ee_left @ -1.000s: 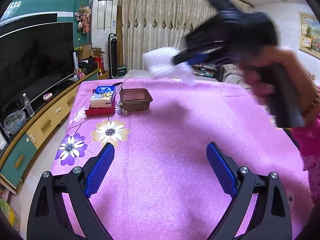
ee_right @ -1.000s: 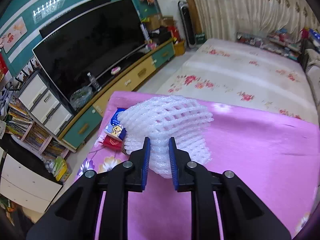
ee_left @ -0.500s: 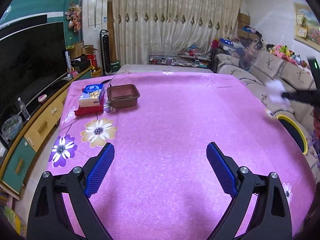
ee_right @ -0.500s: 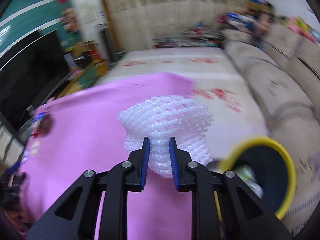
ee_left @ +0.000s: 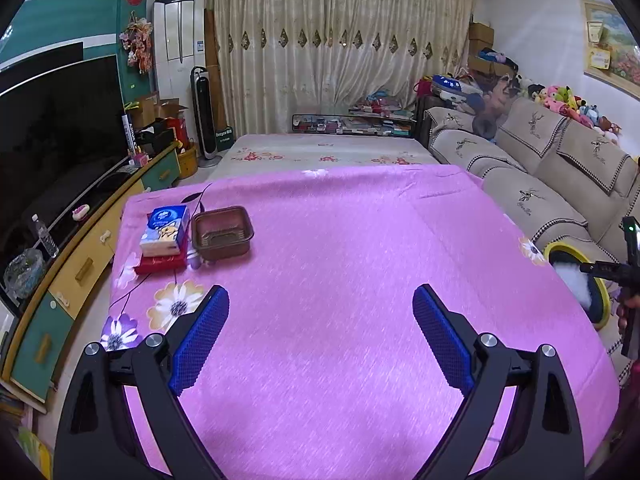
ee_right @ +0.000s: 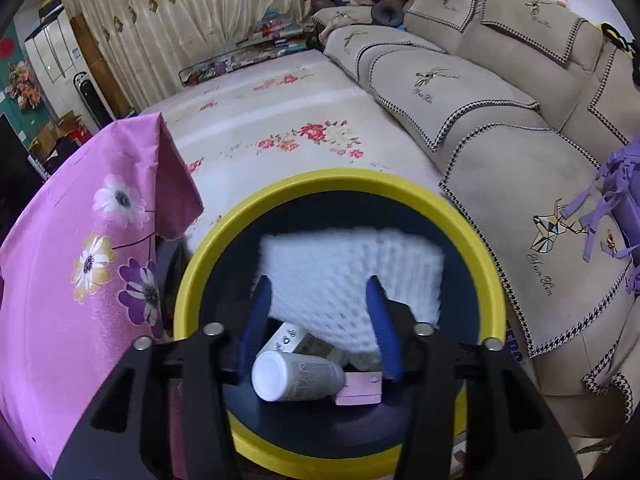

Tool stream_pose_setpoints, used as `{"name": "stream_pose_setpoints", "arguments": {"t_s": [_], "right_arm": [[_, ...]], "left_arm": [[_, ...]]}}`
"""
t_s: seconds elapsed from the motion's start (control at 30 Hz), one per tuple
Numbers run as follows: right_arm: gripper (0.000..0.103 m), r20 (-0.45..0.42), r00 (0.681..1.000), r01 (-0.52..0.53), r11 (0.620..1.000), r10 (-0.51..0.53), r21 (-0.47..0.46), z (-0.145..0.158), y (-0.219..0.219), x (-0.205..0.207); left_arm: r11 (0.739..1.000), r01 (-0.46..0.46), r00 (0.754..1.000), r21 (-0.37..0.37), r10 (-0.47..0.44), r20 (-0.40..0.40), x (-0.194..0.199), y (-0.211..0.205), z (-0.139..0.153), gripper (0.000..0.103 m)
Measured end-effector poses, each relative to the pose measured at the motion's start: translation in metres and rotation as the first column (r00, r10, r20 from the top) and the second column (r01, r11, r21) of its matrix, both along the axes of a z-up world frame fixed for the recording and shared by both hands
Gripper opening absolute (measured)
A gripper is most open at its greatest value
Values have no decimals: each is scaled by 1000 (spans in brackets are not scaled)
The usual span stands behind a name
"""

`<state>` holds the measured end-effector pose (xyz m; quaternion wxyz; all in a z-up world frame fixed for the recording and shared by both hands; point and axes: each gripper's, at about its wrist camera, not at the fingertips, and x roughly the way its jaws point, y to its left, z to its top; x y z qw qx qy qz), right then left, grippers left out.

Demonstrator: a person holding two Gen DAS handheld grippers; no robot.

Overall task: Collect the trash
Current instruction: 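Carry the foam net over the bin and open the right gripper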

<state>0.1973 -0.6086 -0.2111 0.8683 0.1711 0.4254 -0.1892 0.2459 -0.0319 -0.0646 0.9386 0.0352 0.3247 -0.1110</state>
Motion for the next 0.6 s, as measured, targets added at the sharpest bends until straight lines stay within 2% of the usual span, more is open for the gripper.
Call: {"name": "stream_pose_setpoints", "arguments": {"t_s": [0.23, 0.37, 0.6], "right_arm": [[55, 34, 999, -5, 1000, 5, -14, 7, 3, -13], [56, 51, 999, -18, 1000, 19, -9, 13, 9, -17], [57, 60, 998, -33, 999, 33, 6, 13, 17, -13]], "left_arm": [[1000, -15, 1000, 24, 16, -11, 31, -9, 0, 92], [998, -44, 999, 48, 45, -22, 63, -7, -3, 91], [993, -108, 990, 49, 112, -85, 128, 5, -20, 74]]}}
